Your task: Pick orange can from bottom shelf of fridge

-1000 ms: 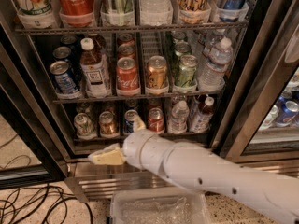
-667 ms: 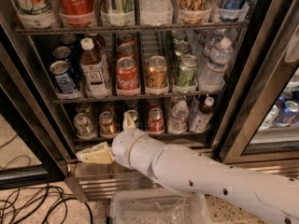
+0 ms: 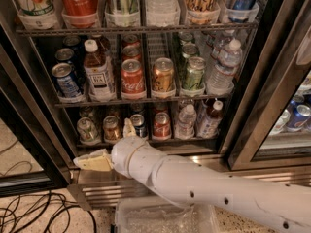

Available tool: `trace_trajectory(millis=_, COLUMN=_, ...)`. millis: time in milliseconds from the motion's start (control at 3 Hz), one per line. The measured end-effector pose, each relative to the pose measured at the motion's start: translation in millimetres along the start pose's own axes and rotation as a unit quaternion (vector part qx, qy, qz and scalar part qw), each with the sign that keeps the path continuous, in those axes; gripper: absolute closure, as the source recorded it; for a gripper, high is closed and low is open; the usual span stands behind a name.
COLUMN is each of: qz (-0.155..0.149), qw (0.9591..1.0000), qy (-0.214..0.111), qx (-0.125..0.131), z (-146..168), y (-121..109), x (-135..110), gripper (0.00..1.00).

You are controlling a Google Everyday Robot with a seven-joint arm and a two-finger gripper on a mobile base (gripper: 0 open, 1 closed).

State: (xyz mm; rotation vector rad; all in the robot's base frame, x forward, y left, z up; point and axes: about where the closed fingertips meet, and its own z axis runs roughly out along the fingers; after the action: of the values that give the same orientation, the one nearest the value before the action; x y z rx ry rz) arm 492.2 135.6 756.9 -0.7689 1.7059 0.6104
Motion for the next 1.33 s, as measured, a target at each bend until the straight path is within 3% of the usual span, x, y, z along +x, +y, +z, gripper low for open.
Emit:
trace_trajectory(millis=333, qz=0.041, qw=0.9984, qy=-0.035, qx=-0.016, z=27.6, y=36.8, x=13.1, gripper=0.0)
trace_trajectory(millis=667, qz=0.056, qw=0.9969, qy=-0.052, qx=-0.018, z=53.6, y=68.4, x=27.0, gripper=0.0)
trace_trajectory(millis=1000, qz=0.057, qw=0.9977, qy=-0.033, qx=-0.013, z=71.5, y=106.1, x=51.4, gripper=0.0)
trace_trajectory(millis=1333, qz=0.062, qw=0.9972, qy=-0.037, qx=0.018, z=75.0, y=94.9, x=49.7, gripper=0.0)
